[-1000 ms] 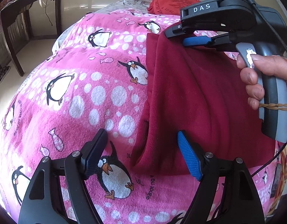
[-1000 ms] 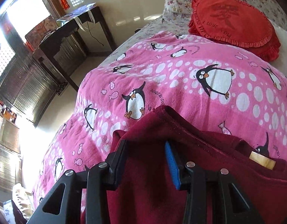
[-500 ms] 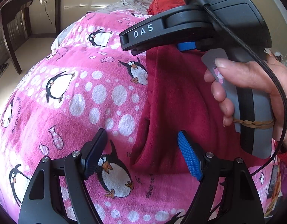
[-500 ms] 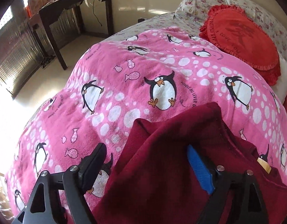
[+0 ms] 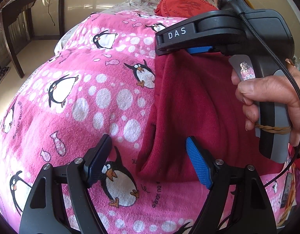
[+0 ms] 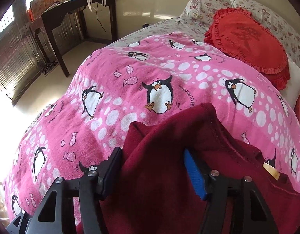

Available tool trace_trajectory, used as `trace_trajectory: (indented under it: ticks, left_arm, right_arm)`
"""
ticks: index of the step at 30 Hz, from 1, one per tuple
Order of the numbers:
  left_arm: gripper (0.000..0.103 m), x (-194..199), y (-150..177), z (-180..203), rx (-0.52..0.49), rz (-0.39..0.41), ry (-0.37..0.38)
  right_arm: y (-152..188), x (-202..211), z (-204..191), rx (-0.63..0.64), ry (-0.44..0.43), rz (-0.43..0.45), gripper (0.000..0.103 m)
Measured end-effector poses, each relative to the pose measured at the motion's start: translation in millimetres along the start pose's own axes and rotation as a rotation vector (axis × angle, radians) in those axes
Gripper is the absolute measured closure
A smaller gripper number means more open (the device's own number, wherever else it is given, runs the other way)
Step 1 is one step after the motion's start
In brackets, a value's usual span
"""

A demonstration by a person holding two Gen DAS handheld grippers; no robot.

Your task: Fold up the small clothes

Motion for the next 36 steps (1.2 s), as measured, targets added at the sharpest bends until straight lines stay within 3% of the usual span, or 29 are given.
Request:
trace_trajectory:
  ticks: [5, 33, 36]
  left_arm:
    - [0.024, 0.5, 0.2, 2.4, -0.003, 0.001, -0.01]
    - [0.024, -0.7, 2.3, 2.8, -0.02, 0.002, -0.032]
    - [0.024, -0.9, 2.4, 3.4, -0.022, 0.003, -0.034]
  right_arm:
    - [3.0, 2.7, 1.4, 0.001, -0.03, -0.003, 0.051]
    - [2.7, 0.4, 2.2, -0.026, -0.056, -0.004, 0.05]
    - [3.3, 2.9, 2.0, -0.03, -0.072, -0.002, 0.056]
Point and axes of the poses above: each gripper's, at about its wrist camera, not at the fingertips, and x roughly against the way its jaws point, z to its right, y to its underside, the point moved 9 cm from there along -x, roughly the way its jaws point, and after that the axes turned 11 degrees about -x, right-handed, at the moved point
